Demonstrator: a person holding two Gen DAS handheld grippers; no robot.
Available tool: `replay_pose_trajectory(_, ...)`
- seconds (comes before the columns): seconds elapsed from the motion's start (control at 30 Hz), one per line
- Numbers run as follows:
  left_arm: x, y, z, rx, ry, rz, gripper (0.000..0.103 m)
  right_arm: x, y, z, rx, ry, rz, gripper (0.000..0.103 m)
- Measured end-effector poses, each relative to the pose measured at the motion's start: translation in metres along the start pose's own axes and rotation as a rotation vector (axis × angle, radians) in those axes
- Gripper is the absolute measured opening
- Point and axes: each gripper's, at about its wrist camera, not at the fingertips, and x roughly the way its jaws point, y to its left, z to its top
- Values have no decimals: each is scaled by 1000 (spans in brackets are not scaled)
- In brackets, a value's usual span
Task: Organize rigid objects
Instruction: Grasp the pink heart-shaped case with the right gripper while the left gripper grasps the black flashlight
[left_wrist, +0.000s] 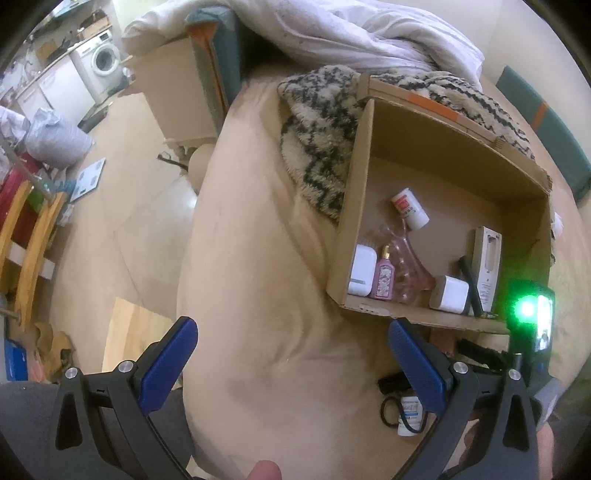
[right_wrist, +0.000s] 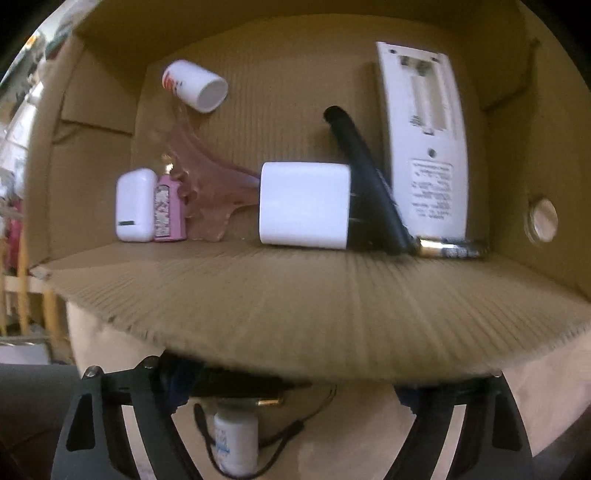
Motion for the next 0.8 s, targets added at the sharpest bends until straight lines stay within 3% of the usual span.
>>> replay_pose_trajectory(0.1,-1,1,1,-14,1,-10,103,0,5,-1,-43,-7,-52,58)
replay_pose_trajectory(0.13,-1,0,2,-15,-1,-10,103,-2,5,-2,-54,-11,-49,40)
replay_pose_trajectory(0.5,6,-5,-2,4,20,-4,103,-71,-12,-32,-130,-97,60,39)
replay_pose_trajectory(0.8,20,-20,-14,60,75,-31,103,-140,-42,-41,-144,-304,212,39)
